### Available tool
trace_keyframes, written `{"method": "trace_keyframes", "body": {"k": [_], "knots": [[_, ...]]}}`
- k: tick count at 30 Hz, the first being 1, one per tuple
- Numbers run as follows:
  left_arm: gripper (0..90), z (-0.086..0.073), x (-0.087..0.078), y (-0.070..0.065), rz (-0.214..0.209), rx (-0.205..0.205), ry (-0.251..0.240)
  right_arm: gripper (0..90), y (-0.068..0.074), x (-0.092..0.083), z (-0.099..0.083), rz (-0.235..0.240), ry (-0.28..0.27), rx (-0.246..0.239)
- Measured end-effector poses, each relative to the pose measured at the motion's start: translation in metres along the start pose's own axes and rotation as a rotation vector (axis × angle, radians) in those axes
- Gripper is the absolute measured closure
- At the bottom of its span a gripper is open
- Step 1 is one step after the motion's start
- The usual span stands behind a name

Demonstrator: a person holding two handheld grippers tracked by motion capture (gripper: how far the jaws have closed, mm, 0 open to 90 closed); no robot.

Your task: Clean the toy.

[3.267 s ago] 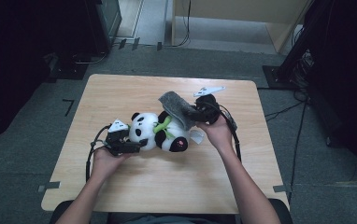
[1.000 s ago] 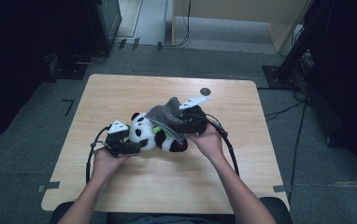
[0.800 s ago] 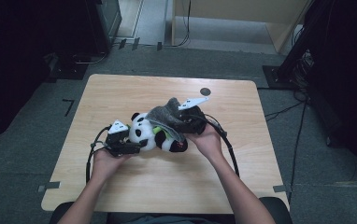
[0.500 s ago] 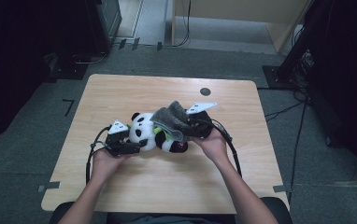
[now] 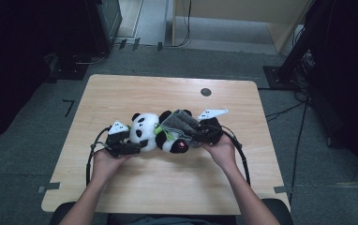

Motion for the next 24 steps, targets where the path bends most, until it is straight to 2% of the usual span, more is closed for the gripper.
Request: {"method": "trace_keyframes", "body": {"k": [5, 15, 18, 24], "knots": [[20.8, 0.0, 0.0, 0.0, -0.002, 0.007, -0.003, 72.8, -0.003, -0.003, -0.014, -0.011, 0.011, 0.029], [19.9, -0.001, 0.0, 0.0, -0.008, 0.011, -0.008, 73.2, -0.011, -0.006, -0.029, -0.028, 0.032, 0.061], [19.1, -0.001, 0.0, 0.0, -0.009, 0.008, -0.007, 73.3, -0.009, -0.009, -0.027, -0.023, 0.034, 0.072], [18.7, -0.001, 0.0, 0.001, -0.01, 0.005, -0.006, 73.8, -0.001, -0.018, -0.015, -0.034, 0.021, 0.035]]}}
Point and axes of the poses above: each handheld gripper's, and its own axes: x roughly forward along the jaws, z roughly out of its top, y roughly to its left, the point moved 7 cm from there along x, roughly forward along the jaws, and after that the axes turned 5 degrees about -x, right-handed, at the moved point
